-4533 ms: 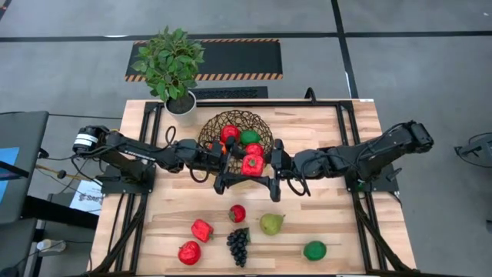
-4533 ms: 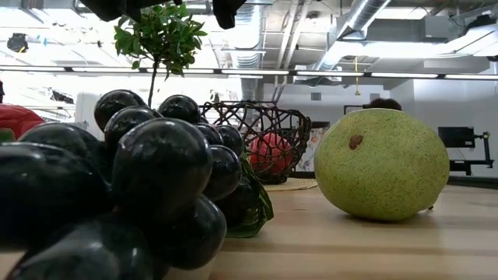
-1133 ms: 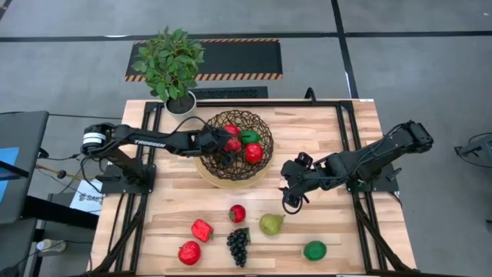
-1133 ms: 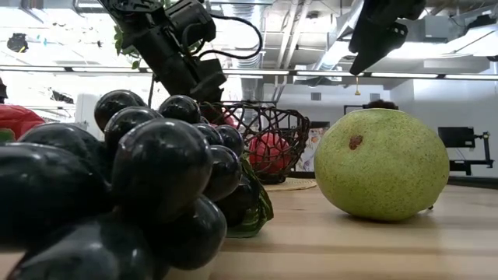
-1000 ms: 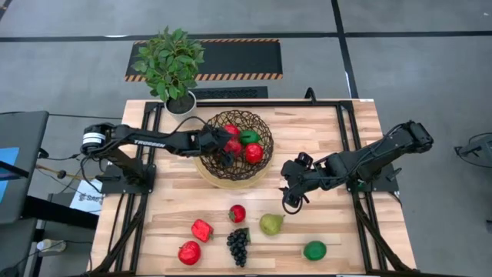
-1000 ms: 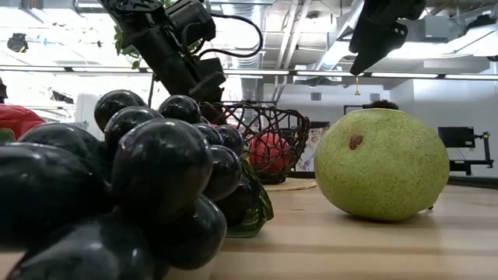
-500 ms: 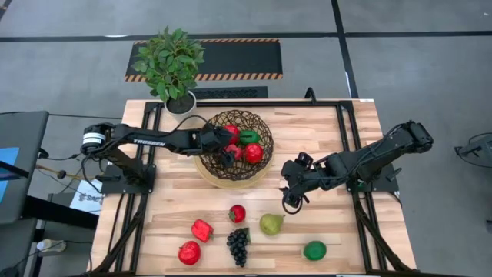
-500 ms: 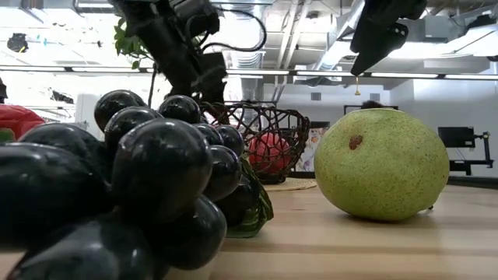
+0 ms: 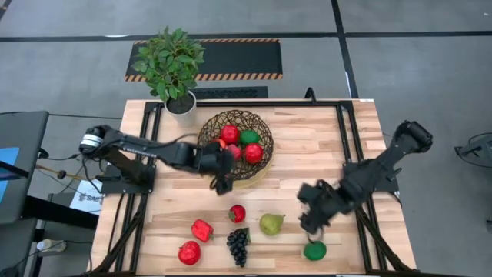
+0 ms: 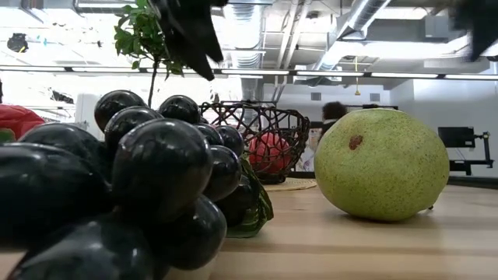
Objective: Build produce basket
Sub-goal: Put the green pear into the basket
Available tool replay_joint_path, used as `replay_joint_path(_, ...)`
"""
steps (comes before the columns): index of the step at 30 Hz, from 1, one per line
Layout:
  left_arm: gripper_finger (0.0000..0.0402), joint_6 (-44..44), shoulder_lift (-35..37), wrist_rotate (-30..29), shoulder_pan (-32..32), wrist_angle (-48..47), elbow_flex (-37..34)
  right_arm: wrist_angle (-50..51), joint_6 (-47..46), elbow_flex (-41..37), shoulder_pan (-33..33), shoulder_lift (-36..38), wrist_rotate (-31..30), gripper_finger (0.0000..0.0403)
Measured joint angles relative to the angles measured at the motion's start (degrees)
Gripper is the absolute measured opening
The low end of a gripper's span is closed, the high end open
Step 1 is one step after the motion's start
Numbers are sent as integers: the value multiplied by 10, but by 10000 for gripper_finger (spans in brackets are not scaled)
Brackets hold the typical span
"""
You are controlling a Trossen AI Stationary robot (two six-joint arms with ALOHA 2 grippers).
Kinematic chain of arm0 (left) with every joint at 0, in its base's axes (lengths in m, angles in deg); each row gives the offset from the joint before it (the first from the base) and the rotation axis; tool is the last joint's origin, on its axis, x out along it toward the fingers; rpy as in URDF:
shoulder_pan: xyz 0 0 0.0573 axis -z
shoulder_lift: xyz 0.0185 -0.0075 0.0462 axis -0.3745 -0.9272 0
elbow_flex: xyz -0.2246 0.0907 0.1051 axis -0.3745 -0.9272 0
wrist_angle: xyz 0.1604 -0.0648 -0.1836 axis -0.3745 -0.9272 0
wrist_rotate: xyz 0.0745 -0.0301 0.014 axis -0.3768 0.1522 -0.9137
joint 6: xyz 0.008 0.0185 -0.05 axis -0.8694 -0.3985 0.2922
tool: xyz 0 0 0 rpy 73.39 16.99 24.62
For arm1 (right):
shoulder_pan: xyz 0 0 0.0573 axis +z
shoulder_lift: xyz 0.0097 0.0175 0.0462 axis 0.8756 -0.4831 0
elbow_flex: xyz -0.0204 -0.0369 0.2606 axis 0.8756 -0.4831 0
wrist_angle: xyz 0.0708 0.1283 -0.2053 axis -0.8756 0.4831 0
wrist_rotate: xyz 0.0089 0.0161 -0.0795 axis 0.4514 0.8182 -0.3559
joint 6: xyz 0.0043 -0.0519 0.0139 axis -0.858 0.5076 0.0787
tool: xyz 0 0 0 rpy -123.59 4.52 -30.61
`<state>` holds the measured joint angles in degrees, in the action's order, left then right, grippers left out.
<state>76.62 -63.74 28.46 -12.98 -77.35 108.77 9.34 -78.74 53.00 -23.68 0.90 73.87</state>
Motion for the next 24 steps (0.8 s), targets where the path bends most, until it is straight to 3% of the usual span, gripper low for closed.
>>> replay_joint_path(3, 381, 35, 0, 1, 46, 16, 0, -11, -39, 0, 59, 0, -19, 352)
replay_joint_path(6, 381, 63, 0, -9, 88, 41, 0, -30, -40, 1, 92, -10, -99, 352)
replay_joint_path(10, 381, 84, 0, -32, 131, 75, 0, -94, 85, 1, 78, -57, -144, 352)
replay_joint_path(16, 381, 108, 0, -39, 169, 90, 0, -234, 339, 0, 24, -144, -100, 352)
replay_joint_path(20, 381, 124, 0, -43, 186, 86, 0, -239, 409, 0, -23, -180, -40, 352)
replay_joint_path(24, 381, 128, 0, -54, 195, 85, 0, -196, 462, 0, -49, -196, -21, 352)
